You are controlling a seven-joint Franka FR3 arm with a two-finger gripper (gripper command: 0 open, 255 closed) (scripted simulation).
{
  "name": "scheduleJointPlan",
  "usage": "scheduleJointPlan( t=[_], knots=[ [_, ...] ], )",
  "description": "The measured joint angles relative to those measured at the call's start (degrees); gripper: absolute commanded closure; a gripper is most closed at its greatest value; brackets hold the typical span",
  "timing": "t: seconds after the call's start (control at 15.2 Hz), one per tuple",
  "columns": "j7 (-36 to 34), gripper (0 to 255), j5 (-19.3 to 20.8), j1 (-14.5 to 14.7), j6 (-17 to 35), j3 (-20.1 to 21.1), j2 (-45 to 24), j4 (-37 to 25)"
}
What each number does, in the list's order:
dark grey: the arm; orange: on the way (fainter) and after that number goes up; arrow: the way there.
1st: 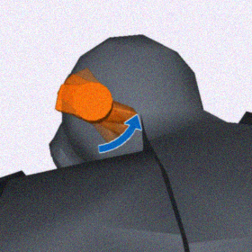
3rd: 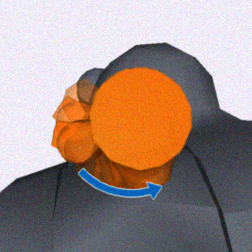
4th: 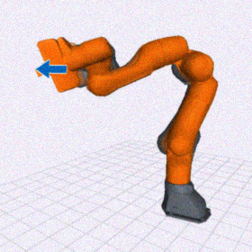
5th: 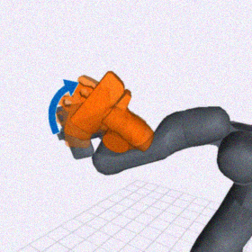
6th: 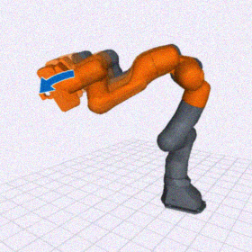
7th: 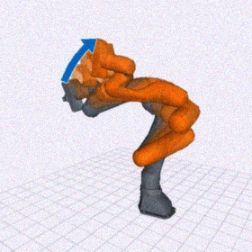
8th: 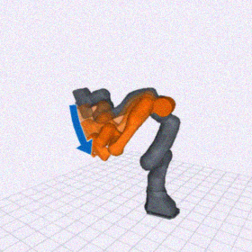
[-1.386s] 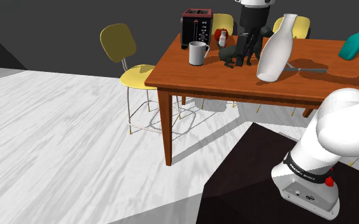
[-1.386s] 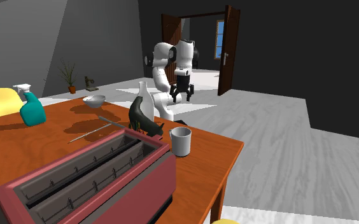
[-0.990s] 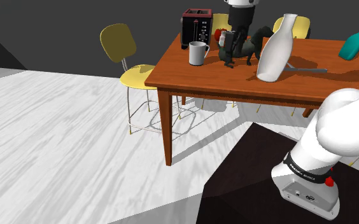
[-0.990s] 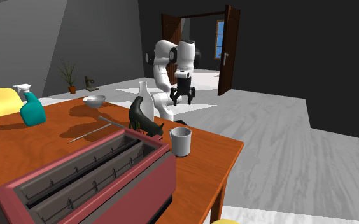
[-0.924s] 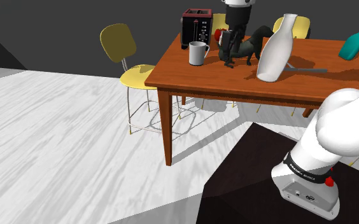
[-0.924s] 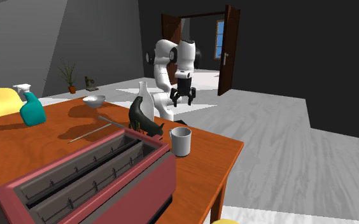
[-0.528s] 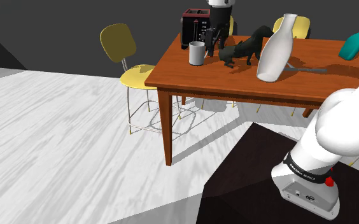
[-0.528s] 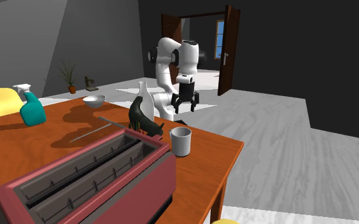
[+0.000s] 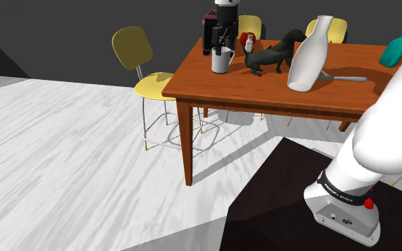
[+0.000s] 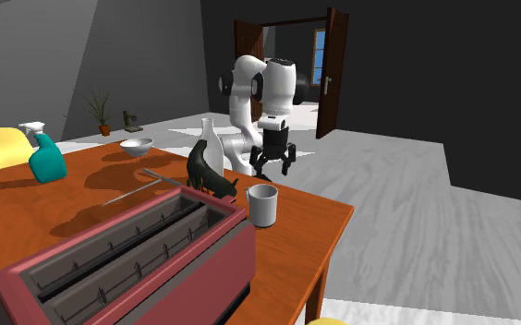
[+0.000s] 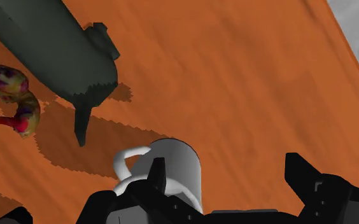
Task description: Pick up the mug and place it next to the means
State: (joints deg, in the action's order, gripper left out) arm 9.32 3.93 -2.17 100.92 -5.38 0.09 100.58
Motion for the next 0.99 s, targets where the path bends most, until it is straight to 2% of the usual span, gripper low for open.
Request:
scheduleJointPlan(
  t=[0.26, 0.33, 0.99],
  knots=[
    [1.0, 0, -1.0, -0.7, -1.6, -0.6, -8.4, -10.1],
    [1.1, 0, -1.1, -0.8, -1.5, -0.6, -9.3, -10.9],
    [1.3, 0, -1.2, -1.1, 3.5, -0.8, -10.4, -7.1]
  ],
)
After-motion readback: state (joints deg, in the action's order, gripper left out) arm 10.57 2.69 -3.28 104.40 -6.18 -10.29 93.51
